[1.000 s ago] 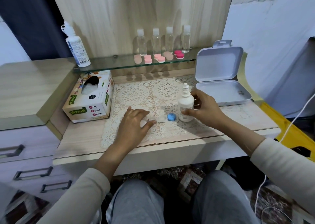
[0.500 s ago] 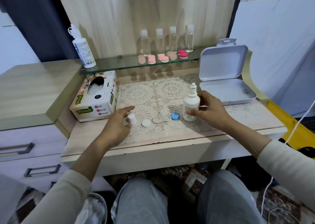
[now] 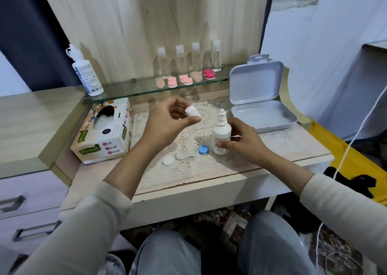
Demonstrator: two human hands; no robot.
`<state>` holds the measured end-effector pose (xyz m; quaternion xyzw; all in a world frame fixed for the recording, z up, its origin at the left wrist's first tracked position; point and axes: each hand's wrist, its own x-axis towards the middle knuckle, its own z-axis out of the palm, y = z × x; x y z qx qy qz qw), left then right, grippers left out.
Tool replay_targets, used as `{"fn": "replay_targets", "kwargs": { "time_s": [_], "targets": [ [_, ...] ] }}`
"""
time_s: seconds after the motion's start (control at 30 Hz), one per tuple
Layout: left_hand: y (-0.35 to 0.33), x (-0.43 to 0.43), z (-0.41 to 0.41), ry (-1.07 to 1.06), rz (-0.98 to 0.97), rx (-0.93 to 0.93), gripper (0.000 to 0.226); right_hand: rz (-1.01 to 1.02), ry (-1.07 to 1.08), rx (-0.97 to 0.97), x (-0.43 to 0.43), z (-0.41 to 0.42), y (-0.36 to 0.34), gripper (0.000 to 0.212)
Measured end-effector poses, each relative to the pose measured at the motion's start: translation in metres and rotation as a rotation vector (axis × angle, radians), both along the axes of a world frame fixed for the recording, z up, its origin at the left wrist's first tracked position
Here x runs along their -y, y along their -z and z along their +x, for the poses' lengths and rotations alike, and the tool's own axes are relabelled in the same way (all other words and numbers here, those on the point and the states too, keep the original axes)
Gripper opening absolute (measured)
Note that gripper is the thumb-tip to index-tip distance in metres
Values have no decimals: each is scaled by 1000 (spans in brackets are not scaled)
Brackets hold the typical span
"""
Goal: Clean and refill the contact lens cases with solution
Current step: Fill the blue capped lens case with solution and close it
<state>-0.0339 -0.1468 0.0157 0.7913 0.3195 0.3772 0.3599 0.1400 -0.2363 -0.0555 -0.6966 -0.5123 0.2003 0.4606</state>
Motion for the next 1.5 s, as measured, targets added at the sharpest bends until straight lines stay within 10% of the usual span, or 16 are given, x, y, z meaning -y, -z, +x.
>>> {"fn": "replay_targets", "kwargs": {
  "time_s": [1.5],
  "targets": [
    [10, 1, 62, 200, -21, -54, 45, 43, -21, -24, 1, 6, 7, 59]
  ]
}}
